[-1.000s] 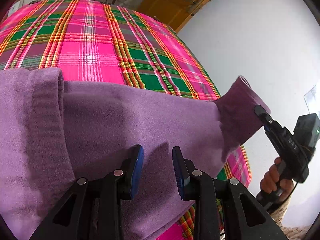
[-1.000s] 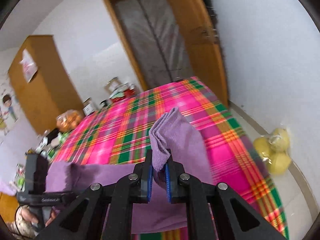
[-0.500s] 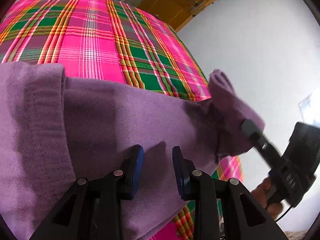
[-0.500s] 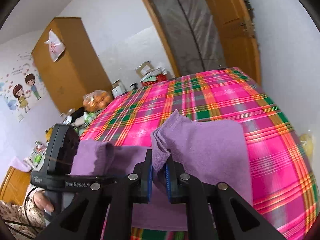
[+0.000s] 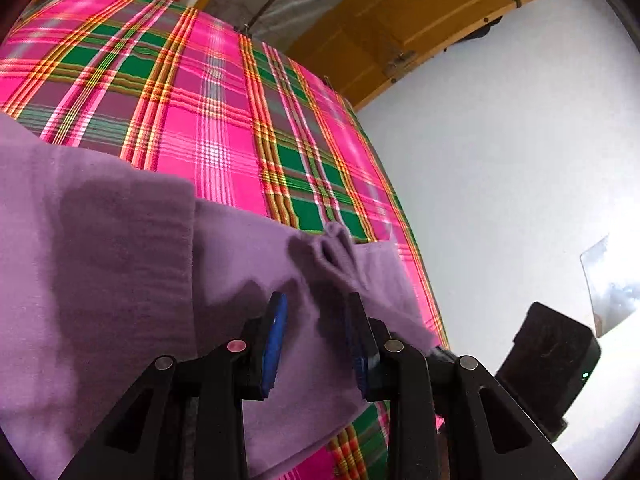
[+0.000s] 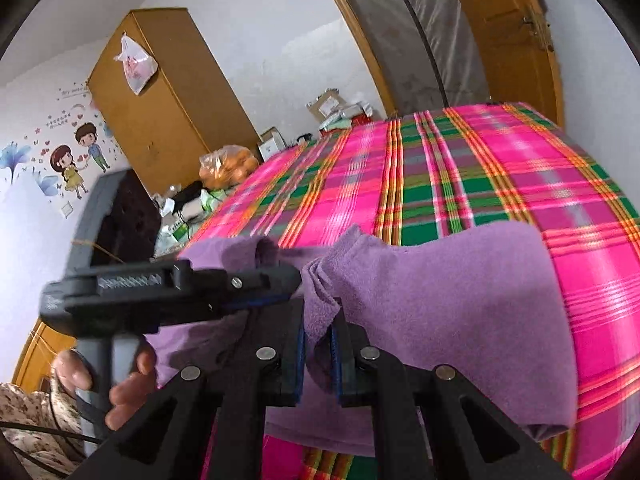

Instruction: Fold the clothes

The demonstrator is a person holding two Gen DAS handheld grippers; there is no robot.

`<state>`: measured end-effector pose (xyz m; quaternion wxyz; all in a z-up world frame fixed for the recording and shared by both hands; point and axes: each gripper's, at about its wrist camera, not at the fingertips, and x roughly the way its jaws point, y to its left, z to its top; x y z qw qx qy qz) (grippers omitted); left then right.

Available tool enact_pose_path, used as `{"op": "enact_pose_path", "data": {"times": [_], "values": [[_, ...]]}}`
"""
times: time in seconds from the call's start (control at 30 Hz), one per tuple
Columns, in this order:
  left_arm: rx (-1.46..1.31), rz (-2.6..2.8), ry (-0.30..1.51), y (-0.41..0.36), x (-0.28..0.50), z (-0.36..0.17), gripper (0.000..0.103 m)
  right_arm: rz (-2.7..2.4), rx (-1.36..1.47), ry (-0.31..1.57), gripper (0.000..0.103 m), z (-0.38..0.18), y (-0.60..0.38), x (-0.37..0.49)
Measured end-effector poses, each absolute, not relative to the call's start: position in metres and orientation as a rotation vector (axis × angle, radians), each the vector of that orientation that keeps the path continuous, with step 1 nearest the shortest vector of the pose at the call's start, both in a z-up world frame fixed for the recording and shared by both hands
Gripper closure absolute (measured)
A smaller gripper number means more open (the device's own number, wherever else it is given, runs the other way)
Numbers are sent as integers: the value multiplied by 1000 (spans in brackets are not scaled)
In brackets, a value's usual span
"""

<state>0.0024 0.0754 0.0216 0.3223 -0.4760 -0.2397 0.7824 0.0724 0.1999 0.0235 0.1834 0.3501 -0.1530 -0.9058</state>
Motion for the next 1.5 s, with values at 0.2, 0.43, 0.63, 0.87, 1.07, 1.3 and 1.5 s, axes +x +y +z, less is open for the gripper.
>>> {"op": "enact_pose_path", "data": {"times": [0.2,0.43,0.63,0.87,1.07,1.3,1.5], "values": [[-1270,2061,-628,74,2,18,72,-2516,1054,-457,91,4,193,71],[-1261,2068,-612,75,8,18,72,-2513,1045,-473,91,4,192,73],[-1268,2071,-609,78,5,17,72,-2506,1032,-479,91,3,187,76],[-1275,2086,-597,82,4,16,72,-2483,1091,-496,90,-9,187,71],[-1236,2122,-554,86,4,26,72,-2430,1096,-443,78,-2,180,78],[-1228,2106,-500,101,0,31,72,-2527,1013,-486,77,19,221,95],[-1264,2079,-463,111,1,24,72,-2778,1068,-555,77,16,273,102]]}}
